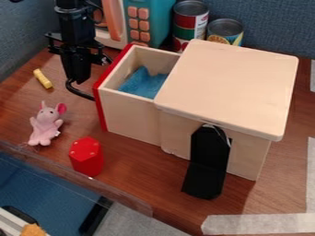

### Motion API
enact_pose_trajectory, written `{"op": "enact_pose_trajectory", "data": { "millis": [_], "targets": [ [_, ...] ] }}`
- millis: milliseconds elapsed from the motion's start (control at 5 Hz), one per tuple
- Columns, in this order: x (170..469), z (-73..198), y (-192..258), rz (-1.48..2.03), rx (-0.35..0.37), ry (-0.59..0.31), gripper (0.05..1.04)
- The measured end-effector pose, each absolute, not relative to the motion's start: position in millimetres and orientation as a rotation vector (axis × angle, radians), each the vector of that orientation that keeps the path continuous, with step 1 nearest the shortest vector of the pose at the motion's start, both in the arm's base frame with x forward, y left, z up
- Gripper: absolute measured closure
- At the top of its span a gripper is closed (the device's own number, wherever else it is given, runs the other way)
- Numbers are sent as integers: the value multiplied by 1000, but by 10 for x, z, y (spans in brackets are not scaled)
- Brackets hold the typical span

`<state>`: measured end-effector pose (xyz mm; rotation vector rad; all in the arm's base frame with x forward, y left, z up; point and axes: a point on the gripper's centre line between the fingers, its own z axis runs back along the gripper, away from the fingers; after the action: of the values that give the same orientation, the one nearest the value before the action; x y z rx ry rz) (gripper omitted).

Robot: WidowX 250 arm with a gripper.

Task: Open the drawer

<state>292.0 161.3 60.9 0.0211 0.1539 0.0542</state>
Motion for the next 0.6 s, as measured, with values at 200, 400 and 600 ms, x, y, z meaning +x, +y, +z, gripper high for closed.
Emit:
{"op": "enact_pose_trajectory", "data": {
  "millis": [200, 400, 600],
  "targets": [
    [2898, 611, 1638, 54, 22, 160, 913],
    [2862, 628, 1678, 22, 43, 179, 678],
    [2818, 816, 1643, 19, 39, 178, 365]
  ]
}}
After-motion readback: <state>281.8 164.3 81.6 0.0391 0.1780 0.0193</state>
